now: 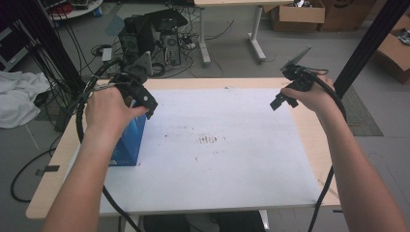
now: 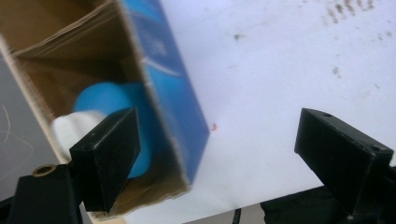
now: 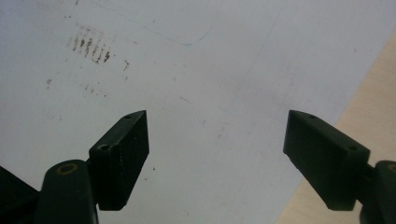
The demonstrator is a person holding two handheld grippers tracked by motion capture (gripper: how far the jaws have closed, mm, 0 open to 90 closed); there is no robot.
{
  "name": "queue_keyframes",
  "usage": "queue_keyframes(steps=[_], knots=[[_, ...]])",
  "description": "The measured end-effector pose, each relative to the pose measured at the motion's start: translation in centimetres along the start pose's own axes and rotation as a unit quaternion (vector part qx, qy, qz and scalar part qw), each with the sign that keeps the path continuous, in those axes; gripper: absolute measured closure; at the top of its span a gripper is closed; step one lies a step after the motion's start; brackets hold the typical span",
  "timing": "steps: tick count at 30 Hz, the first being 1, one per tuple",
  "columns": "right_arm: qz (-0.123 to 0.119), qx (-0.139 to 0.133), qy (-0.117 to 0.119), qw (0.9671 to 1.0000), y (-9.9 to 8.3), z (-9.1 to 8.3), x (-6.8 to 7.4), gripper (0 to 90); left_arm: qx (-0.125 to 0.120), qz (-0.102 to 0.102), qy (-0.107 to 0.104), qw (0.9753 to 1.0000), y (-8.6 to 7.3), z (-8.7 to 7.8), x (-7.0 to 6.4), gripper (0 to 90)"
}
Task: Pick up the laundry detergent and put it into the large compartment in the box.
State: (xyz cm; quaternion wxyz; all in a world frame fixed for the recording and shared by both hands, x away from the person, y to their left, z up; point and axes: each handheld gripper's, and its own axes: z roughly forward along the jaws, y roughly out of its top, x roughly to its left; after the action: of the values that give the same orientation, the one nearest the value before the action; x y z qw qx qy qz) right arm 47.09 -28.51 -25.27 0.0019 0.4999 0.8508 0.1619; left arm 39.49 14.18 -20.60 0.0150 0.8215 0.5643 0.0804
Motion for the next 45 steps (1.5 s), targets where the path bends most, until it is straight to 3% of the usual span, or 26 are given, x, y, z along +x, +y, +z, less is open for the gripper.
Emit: queue_keyframes(steps=[8,16,22,29,45], knots=[[-0.001,-0.001,-0.001,1.0000,0.1,-0.2,0.1,22.6,-0.013,0.036,-0.009,0.9992,0.8,0.2,-2.9,11.7],[0.001,0.003,-0.002,1.0000,0.1,-0.1,0.2,21.7,-0.018,0.080,-0.024,0.9964,1.4,0.9,-5.7,9.9],[-0.003,0.006,-0.002,1.0000,0.3,-0.1,0.3,21.1,-0.027,0.096,-0.027,0.9947,1.8,1.1,-7.2,8.1],[-0.005,0.008,-0.004,0.9999,0.3,-0.1,0.4,21.1,-0.025,0.106,-0.033,0.9935,2.2,1.3,-7.9,7.6],[-0.004,0.009,-0.004,0.9999,0.1,0.0,0.3,21.0,-0.029,0.104,-0.035,0.9935,2.4,1.7,-8.2,5.6]])
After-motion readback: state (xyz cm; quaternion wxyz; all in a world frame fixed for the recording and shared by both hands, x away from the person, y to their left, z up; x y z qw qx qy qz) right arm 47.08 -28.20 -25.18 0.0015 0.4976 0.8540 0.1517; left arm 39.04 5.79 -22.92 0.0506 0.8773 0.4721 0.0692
